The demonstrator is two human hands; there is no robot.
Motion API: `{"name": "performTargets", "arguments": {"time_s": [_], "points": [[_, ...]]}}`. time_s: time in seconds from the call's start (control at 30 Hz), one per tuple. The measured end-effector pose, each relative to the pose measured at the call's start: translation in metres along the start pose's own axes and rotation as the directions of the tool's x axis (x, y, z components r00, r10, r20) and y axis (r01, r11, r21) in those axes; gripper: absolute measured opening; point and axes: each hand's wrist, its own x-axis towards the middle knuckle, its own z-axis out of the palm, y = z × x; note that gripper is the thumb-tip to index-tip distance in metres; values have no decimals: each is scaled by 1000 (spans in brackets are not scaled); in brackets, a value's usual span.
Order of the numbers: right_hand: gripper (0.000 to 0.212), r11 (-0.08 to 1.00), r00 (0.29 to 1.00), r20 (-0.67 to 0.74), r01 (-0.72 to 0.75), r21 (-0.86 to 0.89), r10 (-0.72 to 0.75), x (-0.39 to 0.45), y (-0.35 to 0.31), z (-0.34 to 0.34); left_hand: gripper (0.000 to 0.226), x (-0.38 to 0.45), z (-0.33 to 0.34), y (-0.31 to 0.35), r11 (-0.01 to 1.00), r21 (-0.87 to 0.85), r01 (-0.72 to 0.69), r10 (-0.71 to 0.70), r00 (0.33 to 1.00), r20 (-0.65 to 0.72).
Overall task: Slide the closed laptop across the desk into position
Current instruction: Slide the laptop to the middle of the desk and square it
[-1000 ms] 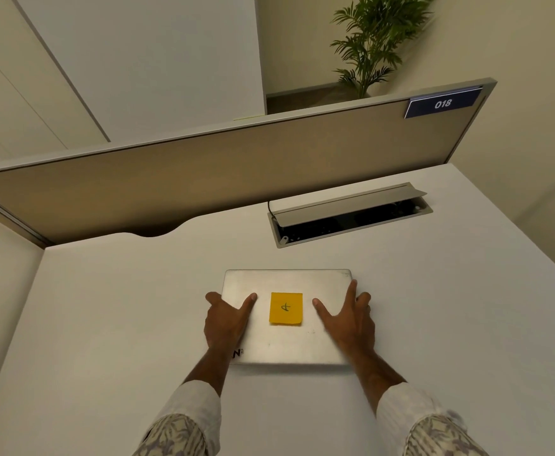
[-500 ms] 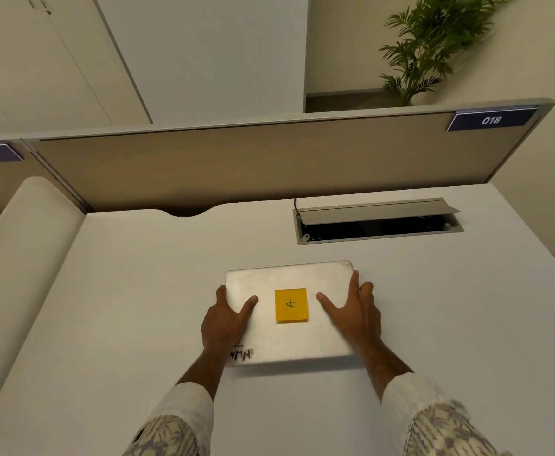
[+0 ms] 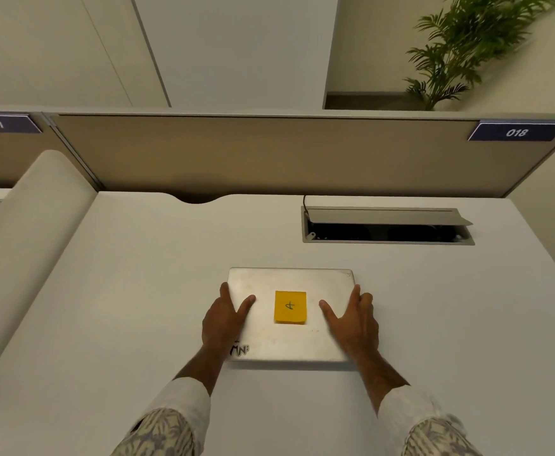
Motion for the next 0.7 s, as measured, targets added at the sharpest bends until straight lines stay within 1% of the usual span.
{"name": "performTargets", "arguments": {"time_s": [0.1, 0.4, 0.7], "points": [[104, 1000, 1000, -11, -2, -3, 2, -2, 3, 1, 75, -1, 0, 0, 997, 76, -18, 17, 1000, 17], [99, 999, 998, -53, 27, -43, -29, -4, 8, 3, 81, 3, 7, 7, 968, 249, -16, 16, 1000, 0], [97, 993, 995, -82, 39, -113, -48, -7, 8, 7, 84, 0, 9, 6, 957, 290, -20, 21, 1000, 0]]}}
